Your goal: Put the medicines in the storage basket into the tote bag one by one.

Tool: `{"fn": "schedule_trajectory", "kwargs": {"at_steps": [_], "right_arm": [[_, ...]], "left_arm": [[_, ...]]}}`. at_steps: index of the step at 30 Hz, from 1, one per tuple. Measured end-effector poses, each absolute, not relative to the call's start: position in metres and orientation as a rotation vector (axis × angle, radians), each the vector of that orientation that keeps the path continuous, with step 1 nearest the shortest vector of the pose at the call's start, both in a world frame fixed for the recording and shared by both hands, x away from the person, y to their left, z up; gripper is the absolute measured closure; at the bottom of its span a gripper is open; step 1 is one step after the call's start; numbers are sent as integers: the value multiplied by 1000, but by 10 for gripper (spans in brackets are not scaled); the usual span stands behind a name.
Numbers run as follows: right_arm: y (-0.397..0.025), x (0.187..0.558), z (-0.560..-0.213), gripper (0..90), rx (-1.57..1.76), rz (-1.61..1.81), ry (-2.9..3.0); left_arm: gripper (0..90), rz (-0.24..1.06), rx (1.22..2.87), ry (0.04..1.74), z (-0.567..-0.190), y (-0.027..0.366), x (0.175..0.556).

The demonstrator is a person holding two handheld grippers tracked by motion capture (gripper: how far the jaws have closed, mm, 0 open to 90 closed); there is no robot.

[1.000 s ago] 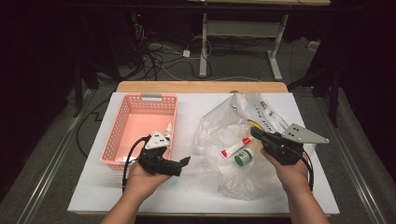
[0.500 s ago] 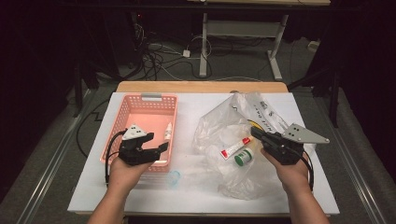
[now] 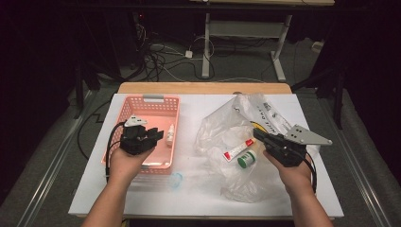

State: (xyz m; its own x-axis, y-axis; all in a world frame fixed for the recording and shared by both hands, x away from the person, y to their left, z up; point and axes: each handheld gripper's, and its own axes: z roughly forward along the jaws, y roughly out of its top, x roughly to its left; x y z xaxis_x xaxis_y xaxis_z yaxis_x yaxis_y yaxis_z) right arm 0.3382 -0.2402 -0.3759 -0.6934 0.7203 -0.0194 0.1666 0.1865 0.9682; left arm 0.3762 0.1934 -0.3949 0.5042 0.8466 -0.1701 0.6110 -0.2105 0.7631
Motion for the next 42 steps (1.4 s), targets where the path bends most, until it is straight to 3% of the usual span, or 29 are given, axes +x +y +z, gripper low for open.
{"fn": "schedule_trajectory", "kwargs": {"at_steps": [7,20,42], "right_arm": [[-240,338,-376,900,827,1532,1992],[-242,338,-376,900,841,1533,1991],[-243,338,-376,900,842,1528,1989]], "left_arm": [[882,341,2007,1249,-398,186,402],[883,238,2088,1314,-412,172,438],[883,145,2169,1345,-432,154,456]]}}
